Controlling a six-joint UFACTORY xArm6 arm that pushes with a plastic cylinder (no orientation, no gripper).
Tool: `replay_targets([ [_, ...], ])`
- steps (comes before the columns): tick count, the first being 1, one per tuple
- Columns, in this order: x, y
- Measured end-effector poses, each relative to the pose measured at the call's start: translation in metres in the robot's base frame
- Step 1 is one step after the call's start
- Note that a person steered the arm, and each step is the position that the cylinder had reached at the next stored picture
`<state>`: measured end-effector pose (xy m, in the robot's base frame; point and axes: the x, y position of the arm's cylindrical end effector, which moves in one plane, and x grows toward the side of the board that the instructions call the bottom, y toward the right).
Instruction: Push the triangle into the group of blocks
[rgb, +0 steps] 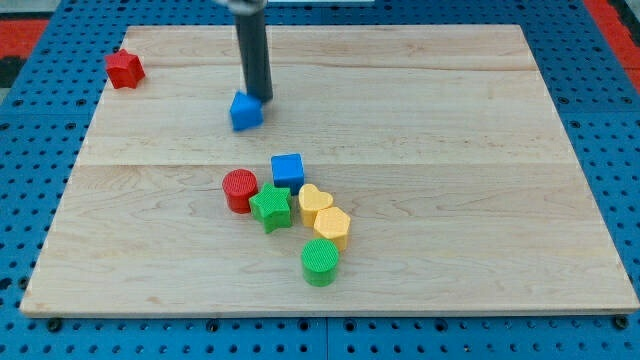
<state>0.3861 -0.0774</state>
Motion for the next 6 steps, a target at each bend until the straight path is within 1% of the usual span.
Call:
replay_targets([
  [1,0.031,0.003],
  [2,-0.014,0.003],
  [3,-0.013,-0.034],
  [4,0.009,-0.049],
  [5,0.041,-0.028],
  [6,0.041,-0.016],
])
